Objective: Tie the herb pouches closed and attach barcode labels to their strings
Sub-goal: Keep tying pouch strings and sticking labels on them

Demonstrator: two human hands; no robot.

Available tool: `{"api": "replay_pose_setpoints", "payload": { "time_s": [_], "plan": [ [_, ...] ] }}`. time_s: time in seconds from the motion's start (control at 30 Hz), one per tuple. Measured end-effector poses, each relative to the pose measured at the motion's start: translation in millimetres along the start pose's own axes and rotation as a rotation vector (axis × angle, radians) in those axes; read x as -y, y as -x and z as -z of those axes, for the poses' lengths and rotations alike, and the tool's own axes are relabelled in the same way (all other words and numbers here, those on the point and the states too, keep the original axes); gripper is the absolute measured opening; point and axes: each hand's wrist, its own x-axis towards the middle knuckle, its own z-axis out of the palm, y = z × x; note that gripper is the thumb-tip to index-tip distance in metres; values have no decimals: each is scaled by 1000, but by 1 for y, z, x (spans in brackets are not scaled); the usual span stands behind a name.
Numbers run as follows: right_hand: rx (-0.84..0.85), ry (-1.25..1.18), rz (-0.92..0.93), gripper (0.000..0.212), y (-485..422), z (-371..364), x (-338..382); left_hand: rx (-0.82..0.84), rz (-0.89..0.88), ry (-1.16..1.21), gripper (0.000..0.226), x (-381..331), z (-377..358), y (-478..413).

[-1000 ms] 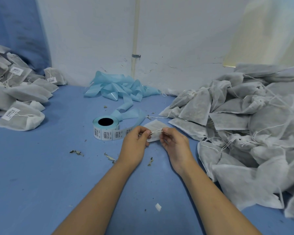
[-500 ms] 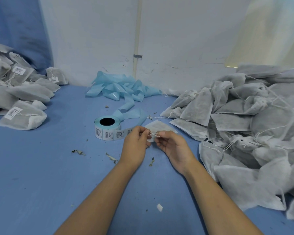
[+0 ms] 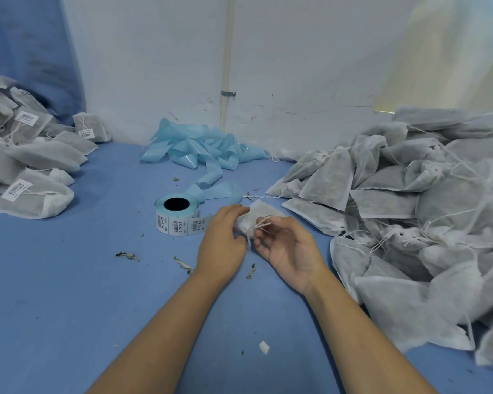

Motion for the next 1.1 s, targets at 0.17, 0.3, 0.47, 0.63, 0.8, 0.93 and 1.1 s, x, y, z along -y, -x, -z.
{"api": "replay_pose_setpoints", "payload": {
  "time_s": [0.17,0.3,0.47,0.63,0.8,0.93,1.1],
  "plan": [
    [164,-105,-60,31,3,-6,-1,-91,-119,-313,22,5,-4,4],
    [187,-191,-44,30,5,-5,1,-219,-62,72,4,1,0,2],
    [-157,-19,98,22,-1,-4,-4,-313,168,535,9,-8,4,-1],
    [-429,484,321,16,-3,-9,-15,-295,448,902,15,-8,11,-11],
    [-432,464,322,14,-6,-11,-20,-100,555,1114,21,-11,11,-10],
    [-429,385,316,18,-8,-6,-19,-17,559,1166,22,-12,14,-6],
    [-457,378,314,13,-8,-6,-20,68,461,1010,27,-16,13,-3]
  ]
}}
